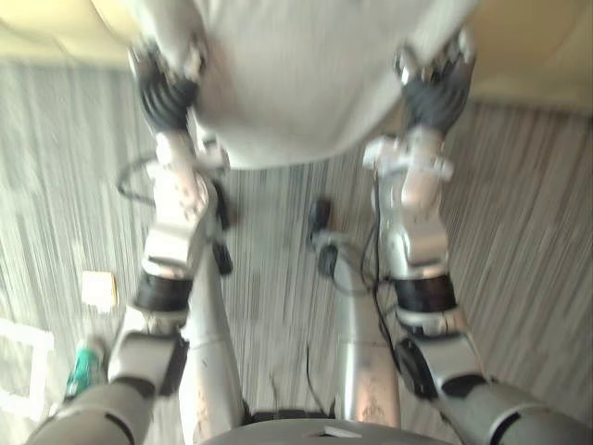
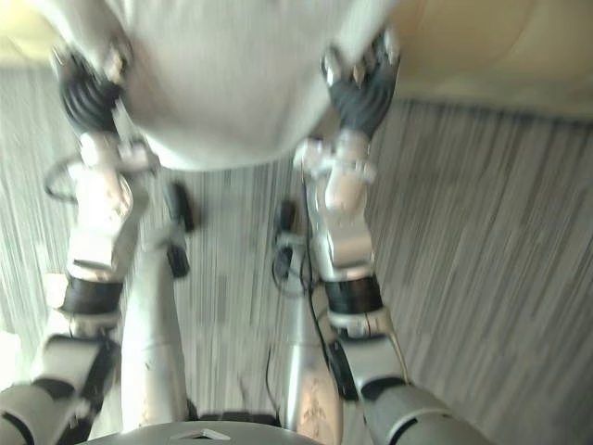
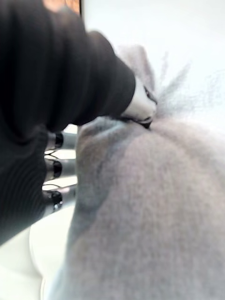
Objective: Pick up cushions and gather them together orderly.
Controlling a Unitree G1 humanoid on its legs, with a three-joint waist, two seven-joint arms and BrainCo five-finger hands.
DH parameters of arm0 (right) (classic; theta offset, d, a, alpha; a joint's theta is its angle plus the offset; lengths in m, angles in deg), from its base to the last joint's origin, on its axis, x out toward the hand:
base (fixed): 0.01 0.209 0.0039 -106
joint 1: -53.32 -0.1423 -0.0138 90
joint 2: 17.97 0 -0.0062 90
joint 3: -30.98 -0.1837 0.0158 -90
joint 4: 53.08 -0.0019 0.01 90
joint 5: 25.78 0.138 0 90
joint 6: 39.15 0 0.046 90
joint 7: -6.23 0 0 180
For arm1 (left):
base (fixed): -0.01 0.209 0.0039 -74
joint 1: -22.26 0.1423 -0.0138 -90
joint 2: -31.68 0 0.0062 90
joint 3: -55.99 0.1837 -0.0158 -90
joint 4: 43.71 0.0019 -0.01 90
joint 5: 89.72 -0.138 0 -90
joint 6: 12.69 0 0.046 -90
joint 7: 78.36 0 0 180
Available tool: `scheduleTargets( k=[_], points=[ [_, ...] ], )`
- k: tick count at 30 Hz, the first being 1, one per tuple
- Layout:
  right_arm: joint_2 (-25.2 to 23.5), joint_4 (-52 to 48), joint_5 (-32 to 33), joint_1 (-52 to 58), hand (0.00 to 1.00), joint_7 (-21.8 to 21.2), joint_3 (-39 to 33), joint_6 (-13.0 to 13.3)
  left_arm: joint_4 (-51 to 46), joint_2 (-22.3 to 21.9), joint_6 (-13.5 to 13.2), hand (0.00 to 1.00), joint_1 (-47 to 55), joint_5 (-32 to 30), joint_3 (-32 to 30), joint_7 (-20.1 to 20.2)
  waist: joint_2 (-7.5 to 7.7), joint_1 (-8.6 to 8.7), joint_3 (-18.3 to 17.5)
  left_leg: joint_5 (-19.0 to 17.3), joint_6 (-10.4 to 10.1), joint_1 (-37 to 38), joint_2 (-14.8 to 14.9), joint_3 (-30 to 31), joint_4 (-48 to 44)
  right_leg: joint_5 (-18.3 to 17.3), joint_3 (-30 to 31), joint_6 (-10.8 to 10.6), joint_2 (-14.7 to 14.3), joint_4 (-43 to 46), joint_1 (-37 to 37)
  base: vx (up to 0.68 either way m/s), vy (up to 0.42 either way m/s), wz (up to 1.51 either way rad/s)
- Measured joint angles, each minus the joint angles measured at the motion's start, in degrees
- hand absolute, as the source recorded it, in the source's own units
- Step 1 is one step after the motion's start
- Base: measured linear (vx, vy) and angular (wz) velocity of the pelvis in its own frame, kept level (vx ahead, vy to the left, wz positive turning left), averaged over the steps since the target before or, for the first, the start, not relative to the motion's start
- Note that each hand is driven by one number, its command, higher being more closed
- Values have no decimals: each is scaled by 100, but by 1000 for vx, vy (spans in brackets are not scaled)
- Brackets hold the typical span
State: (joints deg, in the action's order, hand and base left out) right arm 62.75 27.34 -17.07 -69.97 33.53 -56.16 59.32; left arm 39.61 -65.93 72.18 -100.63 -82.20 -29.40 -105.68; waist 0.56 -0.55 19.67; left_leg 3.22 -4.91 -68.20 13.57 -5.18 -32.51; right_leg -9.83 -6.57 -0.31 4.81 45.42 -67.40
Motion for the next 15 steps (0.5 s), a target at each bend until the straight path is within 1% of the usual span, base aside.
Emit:
scheduleTargets(
  k=[1,2,4,5,6,8,9,10,12,13,14,15],
  points=[
    [-15,-196,0,251,100,-87,20,114,-154,-116,-31,100,196,-54,2,1,0,-1,0,65,-19,334,3,-16,102,27,-32,-39,-4,-102,341,188,-73,8],
    [-41,-441,0,740,100,-212,91,291,-317,-242,-87,100,487,-118,11,15,4,-1,-16,80,5,791,-2,-59,131,-11,-41,-49,16,-186,831,190,-73,5],
    [-102,-597,1,1213,100,-394,156,389,-531,-319,-113,100,827,-171,16,27,5,-1,-140,-4,-8,1131,-14,-96,215,-28,-60,-76,20,-366,1200,165,-34,1],
    [-138,-610,10,1382,100,-490,156,409,-591,-338,-128,100,940,-191,24,41,3,0,-143,-33,-7,1303,-21,-113,246,-34,-64,-84,21,-423,1381,163,-2,1],
    [-168,-615,57,1754,100,-626,163,397,-640,-399,-173,100,1167,-222,55,118,4,-9,-144,-67,-3,1658,-54,-123,352,-48,-78,-106,37,-546,1761,141,10,10],
    [-170,-612,119,2411,100,-828,250,349,-677,-460,-177,100,1623,-269,157,245,3,-5,-145,-110,-6,2240,-135,-130,567,-102,-188,-148,101,-778,2387,133,21,22],
    [-169,-613,126,2845,100,-963,354,322,-733,-465,-178,100,2029,-318,206,312,6,-12,-146,-145,-27,2642,-167,-121,704,-115,-226,-156,106,-982,2831,108,26,19],
    [-167,-613,127,2976,100,-1009,392,307,-763,-464,-178,100,2192,-326,212,339,5,-8,-151,-154,-27,2784,-182,-121,743,-122,-232,-166,111,-1035,2977,122,27,12],
    [-168,-613,126,3409,100,-1232,462,258,-856,-470,-183,100,2806,-348,238,457,9,-27,-263,-232,-37,3240,-236,-162,893,-174,-234,-192,141,-1201,3432,94,13,7],
    [-160,-613,107,3689,100,-1283,578,245,-859,-490,-185,100,3216,-388,237,534,4,-33,-454,-236,-32,3510,-273,-194,1008,-186,-252,-211,174,-1317,3707,96,12,8],
    [-151,-614,103,3790,100,-1324,610,244,-861,-493,-186,100,3372,-388,237,556,4,-34,-551,-240,-28,3591,-276,-209,1033,-190,-260,-217,177,-1364,3796,128,12,6],
    [-161,-627,82,3970,100,-1420,640,241,-869,-492,-190,100,3659,-386,236,629,10,-60,-698,-258,-34,3870,-287,-245,1155,-189,-266,-220,177,-1503,4072,119,7,-1]
  ],
)
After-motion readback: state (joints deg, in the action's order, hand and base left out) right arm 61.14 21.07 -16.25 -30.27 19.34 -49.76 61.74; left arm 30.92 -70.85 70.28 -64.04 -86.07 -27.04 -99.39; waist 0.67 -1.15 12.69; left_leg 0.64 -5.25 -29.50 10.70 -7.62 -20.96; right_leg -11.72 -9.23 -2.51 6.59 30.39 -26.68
